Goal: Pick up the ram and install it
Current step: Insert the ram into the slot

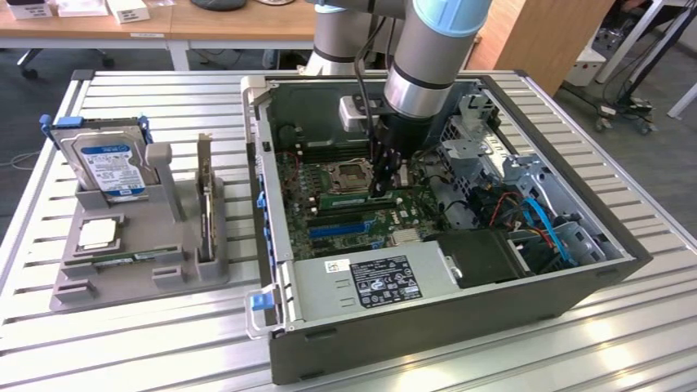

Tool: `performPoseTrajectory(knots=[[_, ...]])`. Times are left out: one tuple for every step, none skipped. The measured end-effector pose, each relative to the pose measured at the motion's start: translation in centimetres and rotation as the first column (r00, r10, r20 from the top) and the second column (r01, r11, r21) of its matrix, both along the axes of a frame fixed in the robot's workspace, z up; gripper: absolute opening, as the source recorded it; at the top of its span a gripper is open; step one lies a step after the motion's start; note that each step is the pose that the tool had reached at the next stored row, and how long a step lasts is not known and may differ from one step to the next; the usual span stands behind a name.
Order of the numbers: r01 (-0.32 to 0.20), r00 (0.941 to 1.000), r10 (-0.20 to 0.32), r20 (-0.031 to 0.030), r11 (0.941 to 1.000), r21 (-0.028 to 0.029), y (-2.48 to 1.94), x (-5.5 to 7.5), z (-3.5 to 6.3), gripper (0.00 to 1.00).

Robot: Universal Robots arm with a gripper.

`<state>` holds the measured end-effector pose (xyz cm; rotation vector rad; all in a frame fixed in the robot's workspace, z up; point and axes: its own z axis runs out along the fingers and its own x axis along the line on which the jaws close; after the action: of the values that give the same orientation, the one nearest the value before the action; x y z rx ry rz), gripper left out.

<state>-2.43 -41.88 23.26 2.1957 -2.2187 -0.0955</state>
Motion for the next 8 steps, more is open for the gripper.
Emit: performPoseTrajectory(knots=[[0.000, 1.0000, 0.000, 0.0000, 1.0000, 0.0001, 0.01, 0.00, -0.01, 0.11], [0.000, 1.0000, 0.000, 0.0001, 1.0000, 0.0003, 0.01, 0.00, -0.02, 0.11], [0.000, 1.0000, 0.000, 0.0002, 1.0000, 0.0005, 0.02, 0.00, -0.03, 0.11], [0.000, 1.0000, 0.000, 0.0002, 1.0000, 0.0004, 0.02, 0.00, -0.02, 0.11], [0.000, 1.0000, 0.000, 0.0001, 1.0000, 0.0003, 0.03, 0.00, -0.02, 0.11], [0.000, 1.0000, 0.000, 0.0001, 1.0000, 0.0003, 0.02, 0.00, -0.02, 0.11], [0.000, 1.0000, 0.000, 0.0001, 1.0000, 0.0003, 0.02, 0.00, -0.02, 0.11], [0.000, 1.0000, 0.000, 0.0001, 1.0000, 0.0003, 0.03, 0.00, -0.02, 0.11]])
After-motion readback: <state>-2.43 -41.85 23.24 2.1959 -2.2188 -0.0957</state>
